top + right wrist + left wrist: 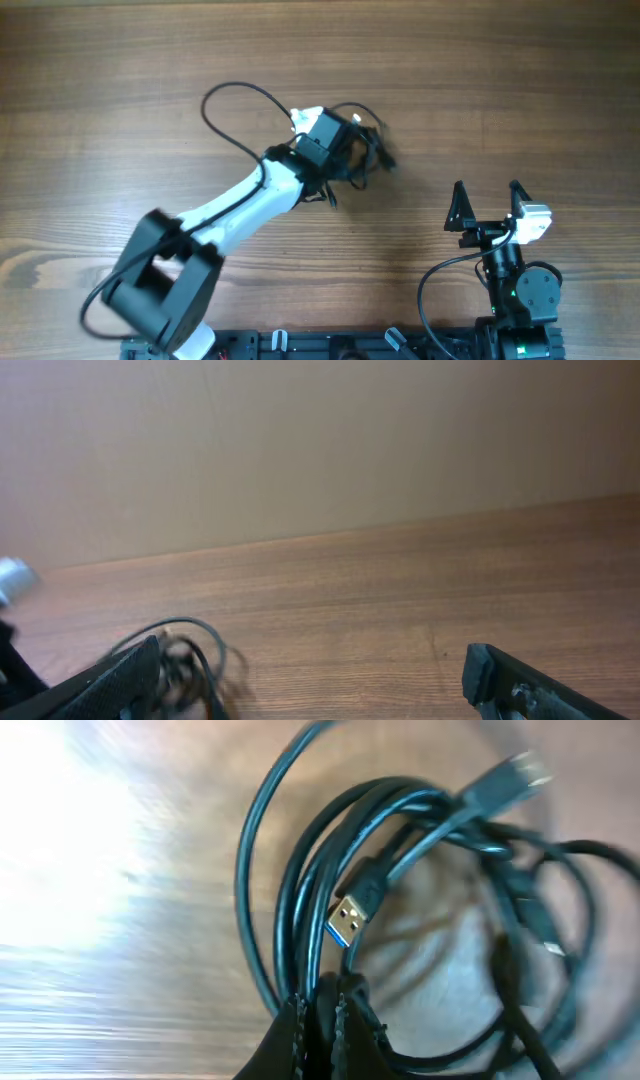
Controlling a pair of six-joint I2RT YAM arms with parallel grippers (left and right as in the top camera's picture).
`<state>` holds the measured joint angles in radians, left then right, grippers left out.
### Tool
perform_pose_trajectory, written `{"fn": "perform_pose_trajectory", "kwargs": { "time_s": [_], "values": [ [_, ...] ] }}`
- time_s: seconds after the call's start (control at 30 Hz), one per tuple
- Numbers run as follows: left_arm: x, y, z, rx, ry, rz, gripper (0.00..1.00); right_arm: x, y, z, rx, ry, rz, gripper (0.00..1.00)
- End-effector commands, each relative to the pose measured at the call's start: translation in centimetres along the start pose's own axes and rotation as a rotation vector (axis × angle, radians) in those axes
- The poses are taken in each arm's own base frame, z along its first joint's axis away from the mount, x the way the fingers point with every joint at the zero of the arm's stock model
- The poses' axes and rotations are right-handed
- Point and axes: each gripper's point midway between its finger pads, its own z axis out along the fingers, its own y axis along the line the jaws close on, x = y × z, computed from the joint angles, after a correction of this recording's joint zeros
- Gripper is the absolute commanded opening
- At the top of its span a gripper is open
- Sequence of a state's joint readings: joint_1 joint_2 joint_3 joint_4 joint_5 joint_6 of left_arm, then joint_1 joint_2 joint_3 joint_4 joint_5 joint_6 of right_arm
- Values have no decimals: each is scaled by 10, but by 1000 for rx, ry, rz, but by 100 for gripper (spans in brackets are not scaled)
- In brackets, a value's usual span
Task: Untangle cables
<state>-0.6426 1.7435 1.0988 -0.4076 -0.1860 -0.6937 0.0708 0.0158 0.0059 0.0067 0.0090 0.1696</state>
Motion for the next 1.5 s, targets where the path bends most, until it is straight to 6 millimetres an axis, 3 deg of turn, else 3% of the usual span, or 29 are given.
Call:
{"fn": "perform_pose_trajectory", "kwargs": {
  "time_s": [0.0,0.13,0.33,0.4,0.43,0.5,0.63,1.47],
  "values": [
    [-43,17,-28,-66,-165,-38,4,-1,-3,0,17,-7,-12,100],
    [-32,29,-21,-111,-113,-31,6,-1,-3,0,17,-7,-11,100],
    [3,28,-1,-102,38,-3,21,-1,-3,0,17,-7,-11,100],
    [10,30,6,-114,65,4,36,-1,-3,0,17,-7,-11,100],
    [16,31,10,-117,88,6,57,-1,-3,0,17,-7,-12,100],
    [23,33,17,-123,116,10,80,-1,-3,0,17,-7,-11,100],
    [29,36,23,-139,135,15,100,-1,-3,0,17,-7,-11,100],
    [27,33,23,-125,128,8,100,-1,-3,0,17,-7,-11,100]
  ]
}}
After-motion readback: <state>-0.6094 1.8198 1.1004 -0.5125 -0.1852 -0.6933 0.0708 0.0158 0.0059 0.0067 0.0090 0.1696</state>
